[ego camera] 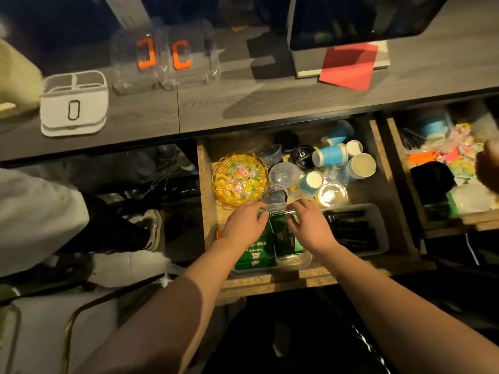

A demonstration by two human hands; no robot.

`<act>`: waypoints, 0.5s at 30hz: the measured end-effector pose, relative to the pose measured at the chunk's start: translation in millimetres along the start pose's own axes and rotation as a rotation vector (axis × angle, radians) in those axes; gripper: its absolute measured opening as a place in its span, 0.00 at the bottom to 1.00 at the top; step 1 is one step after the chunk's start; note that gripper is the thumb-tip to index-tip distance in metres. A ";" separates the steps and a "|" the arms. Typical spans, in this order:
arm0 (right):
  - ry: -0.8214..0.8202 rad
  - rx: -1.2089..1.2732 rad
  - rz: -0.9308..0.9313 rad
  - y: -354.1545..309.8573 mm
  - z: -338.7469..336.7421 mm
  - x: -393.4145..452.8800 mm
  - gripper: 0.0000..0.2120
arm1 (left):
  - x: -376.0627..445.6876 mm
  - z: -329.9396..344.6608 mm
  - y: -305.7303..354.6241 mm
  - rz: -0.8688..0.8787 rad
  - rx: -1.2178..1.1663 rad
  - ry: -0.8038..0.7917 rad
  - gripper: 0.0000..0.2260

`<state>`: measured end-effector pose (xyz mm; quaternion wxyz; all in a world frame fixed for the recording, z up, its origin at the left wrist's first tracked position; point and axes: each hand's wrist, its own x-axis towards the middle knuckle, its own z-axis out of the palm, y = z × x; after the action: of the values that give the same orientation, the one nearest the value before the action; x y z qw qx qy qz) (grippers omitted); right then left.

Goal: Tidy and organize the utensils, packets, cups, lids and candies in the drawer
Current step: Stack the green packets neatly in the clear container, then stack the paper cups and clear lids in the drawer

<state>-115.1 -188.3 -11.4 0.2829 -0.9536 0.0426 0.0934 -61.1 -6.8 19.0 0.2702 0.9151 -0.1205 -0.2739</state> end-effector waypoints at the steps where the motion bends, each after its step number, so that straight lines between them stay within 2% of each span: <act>1: 0.014 0.007 0.031 5.8 -6.9 0.6 0.11 | 3.0 -1.6 7.1 0.011 -0.006 0.002 0.15; 9: 0.066 0.028 0.217 62.0 -52.3 28.8 0.14 | 46.4 9.1 52.4 0.005 -0.069 -0.031 0.18; 15: 0.196 -0.058 0.339 117.7 -83.7 64.9 0.22 | 99.3 39.9 72.6 -0.051 -0.031 -0.062 0.22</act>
<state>-54.5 -334.4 -18.3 0.2299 -0.9451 0.2273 0.0476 -7.5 -120.4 -11.6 0.2734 0.9047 -0.1013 -0.3108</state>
